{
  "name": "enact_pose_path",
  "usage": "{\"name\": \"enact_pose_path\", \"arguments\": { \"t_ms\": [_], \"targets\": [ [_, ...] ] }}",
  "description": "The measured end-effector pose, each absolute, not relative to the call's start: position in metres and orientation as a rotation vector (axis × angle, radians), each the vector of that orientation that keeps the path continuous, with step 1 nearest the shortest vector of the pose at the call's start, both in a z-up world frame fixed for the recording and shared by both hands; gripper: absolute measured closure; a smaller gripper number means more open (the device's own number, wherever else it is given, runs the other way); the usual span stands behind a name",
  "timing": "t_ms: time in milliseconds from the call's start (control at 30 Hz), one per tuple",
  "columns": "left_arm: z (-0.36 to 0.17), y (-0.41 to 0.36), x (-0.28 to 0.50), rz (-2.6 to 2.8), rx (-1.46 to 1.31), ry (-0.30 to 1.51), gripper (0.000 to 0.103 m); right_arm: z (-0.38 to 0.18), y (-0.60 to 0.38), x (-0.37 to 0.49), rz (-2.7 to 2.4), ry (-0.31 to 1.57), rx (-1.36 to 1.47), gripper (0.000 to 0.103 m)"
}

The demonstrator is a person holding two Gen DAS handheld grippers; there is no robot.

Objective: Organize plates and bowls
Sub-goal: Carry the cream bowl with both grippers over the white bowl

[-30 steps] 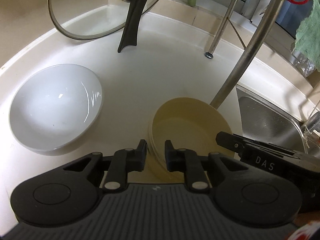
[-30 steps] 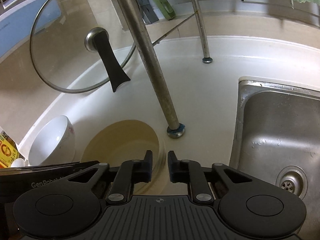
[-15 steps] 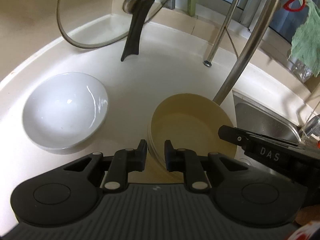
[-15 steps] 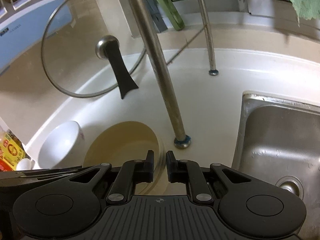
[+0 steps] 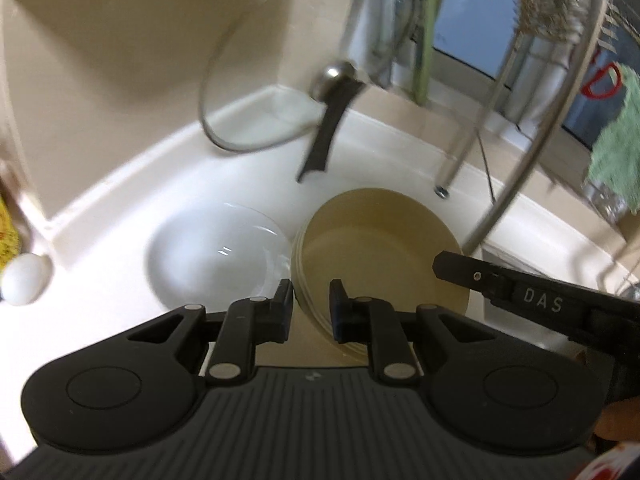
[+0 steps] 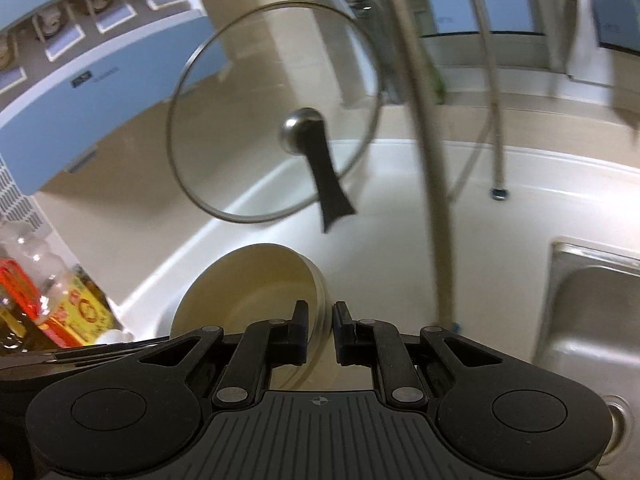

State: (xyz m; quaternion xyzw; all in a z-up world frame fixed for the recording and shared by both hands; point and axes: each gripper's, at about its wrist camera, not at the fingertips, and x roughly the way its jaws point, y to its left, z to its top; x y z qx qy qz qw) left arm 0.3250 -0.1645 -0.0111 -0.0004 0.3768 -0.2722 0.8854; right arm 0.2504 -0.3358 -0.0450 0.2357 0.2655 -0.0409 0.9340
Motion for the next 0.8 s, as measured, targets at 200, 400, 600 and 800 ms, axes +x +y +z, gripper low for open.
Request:
{"name": "enact_pose_path", "arguments": {
  "t_ms": [200, 400, 600, 800],
  "targets": [
    [-0.002, -0.140, 0.339, -0.494, -0.024, 0.749, 0.086, -0.034, -0.320, 0.280, 0.000, 0.542, 0.488, 0.090],
    [-0.004, -0.122, 0.356, -0.435, -0.057, 0.748, 0.086, -0.034, -0.309, 0.307, 0.055, 0.559, 0.502, 0.090],
    [-0.008, -0.111, 0.368, -0.402, -0.051, 0.747, 0.086, -0.042, -0.298, 0.328, 0.073, 0.583, 0.511, 0.090],
    [-0.022, -0.106, 0.382, -0.388, -0.056, 0.773, 0.087, -0.052, -0.294, 0.339, 0.079, 0.605, 0.525, 0.090]
  ]
}}
